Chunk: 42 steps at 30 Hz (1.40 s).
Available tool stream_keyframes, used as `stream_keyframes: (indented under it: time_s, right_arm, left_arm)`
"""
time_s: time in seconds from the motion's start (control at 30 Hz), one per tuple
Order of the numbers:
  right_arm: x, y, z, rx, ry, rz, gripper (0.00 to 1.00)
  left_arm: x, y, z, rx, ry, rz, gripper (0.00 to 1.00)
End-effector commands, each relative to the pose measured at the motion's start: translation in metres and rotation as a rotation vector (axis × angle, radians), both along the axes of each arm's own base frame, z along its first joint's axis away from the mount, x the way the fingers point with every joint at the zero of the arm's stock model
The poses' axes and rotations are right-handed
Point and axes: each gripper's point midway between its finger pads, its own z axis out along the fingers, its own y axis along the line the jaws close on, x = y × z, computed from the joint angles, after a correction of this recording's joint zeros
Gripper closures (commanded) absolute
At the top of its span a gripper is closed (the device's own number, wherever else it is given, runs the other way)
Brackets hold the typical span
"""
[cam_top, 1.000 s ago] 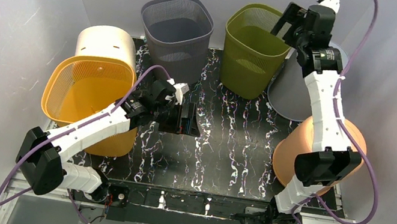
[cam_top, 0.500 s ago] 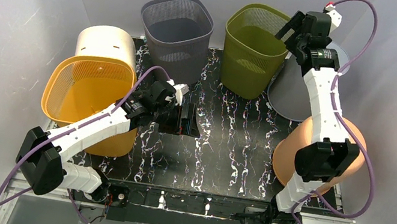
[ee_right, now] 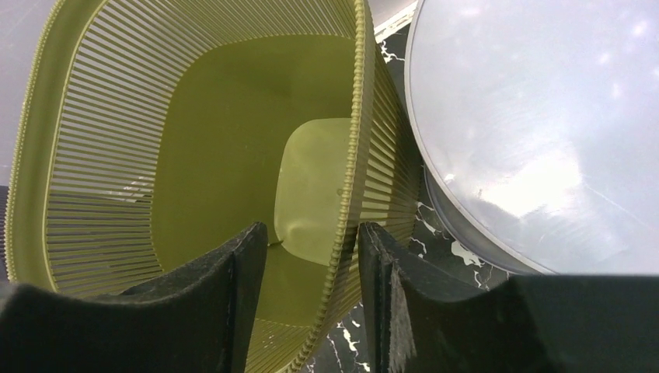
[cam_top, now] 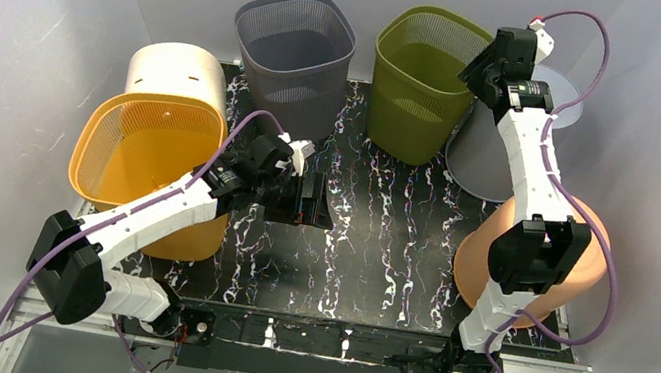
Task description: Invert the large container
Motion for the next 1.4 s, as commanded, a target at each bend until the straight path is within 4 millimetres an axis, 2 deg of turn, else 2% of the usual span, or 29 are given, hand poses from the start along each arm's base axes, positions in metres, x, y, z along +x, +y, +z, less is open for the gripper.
stream_keyframes:
  time_s: [0.0, 0.07, 0.13, 0.2, 0.3, 0.6, 0.77, 0.9, 1.0, 1.2, 1.23, 1.3, 1.33, 1.37]
  right_arm:
    - [-0.003, -0.002, 0.03, 0.013, -0.085, -0.004, 0.58]
    - [-0.005, -0.001, 0.03, 0.012, -0.085, 0.007, 0.62]
    - [-0.009, 0.002, 0.033, 0.005, -0.087, 0.038, 0.71]
    - [-0.014, 0.003, 0.036, -0.014, -0.087, 0.062, 0.82]
    - [-0.032, 0.008, 0.055, -0.04, -0.122, 0.126, 1.0]
    - [-0.076, 0.021, 0.072, -0.028, -0.123, 0.242, 1.0]
    - [-0.106, 0.024, 0.072, -0.034, -0.117, 0.285, 1.0]
    - [-0.132, 0.03, 0.065, -0.066, -0.123, 0.367, 1.0]
    - [-0.148, 0.027, 0.055, -0.104, -0.108, 0.389, 1.0]
    - [-0.168, 0.02, 0.031, -0.137, -0.03, 0.393, 1.0]
    - [-0.17, 0.02, 0.029, -0.139, -0.018, 0.396, 0.89]
    - [-0.174, 0.019, 0.027, -0.149, -0.002, 0.402, 0.52]
    - [-0.176, 0.017, 0.03, -0.155, -0.002, 0.397, 0.38]
    - [-0.177, 0.014, 0.034, -0.164, 0.001, 0.384, 0.29]
  left_arm:
    - [-0.001, 0.0, 0.006, -0.004, -0.019, -0.01, 0.02]
    - [-0.002, 0.002, 0.006, 0.004, -0.013, -0.005, 0.02]
    - [-0.003, 0.002, 0.009, 0.008, 0.002, 0.003, 0.02]
    - [-0.004, 0.001, 0.018, 0.006, -0.005, 0.004, 0.02]
    - [-0.002, -0.002, 0.042, -0.026, -0.07, 0.002, 0.02]
    - [-0.002, -0.003, 0.087, -0.064, -0.154, -0.012, 0.02]
    - [-0.015, -0.008, 0.15, -0.211, -0.267, -0.092, 0.02]
    - [-0.022, -0.002, 0.196, -0.303, -0.396, -0.097, 0.02]
    - [-0.014, 0.005, 0.205, -0.278, -0.436, -0.049, 0.02]
    - [0.005, 0.007, 0.208, -0.247, -0.448, 0.033, 0.02]
    - [0.007, 0.007, 0.207, -0.241, -0.444, 0.045, 0.02]
    - [0.012, 0.008, 0.205, -0.22, -0.439, 0.07, 0.02]
    - [0.015, 0.008, 0.205, -0.21, -0.435, 0.079, 0.02]
    - [0.017, 0.008, 0.202, -0.196, -0.427, 0.086, 0.01]
